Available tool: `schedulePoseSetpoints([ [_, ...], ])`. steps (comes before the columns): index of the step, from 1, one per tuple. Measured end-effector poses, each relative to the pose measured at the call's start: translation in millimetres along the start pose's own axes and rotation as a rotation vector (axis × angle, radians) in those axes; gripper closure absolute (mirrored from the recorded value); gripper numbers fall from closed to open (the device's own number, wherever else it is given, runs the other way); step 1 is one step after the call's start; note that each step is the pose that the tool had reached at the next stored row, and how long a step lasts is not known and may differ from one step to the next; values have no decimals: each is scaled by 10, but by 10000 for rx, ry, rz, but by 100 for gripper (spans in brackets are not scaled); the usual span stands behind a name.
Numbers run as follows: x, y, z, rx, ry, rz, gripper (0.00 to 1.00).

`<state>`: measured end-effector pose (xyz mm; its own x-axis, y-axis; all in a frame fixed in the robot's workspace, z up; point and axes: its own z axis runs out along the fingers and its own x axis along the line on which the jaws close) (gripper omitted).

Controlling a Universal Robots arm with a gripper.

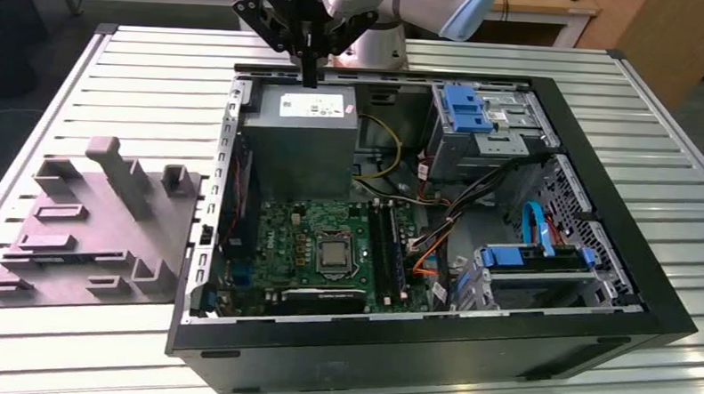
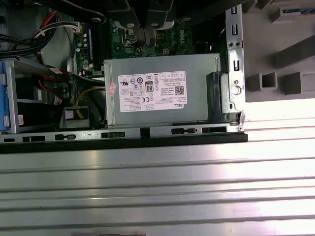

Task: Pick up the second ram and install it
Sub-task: 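Reach for the second ram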

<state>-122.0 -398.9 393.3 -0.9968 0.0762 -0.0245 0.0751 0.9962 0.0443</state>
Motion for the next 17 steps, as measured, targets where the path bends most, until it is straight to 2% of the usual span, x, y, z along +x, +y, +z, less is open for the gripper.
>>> schedulePoseSetpoints([
  [7, 30, -2, -1, 0, 0, 0, 90],
  [17, 207, -16, -6, -1, -5, -1, 90],
])
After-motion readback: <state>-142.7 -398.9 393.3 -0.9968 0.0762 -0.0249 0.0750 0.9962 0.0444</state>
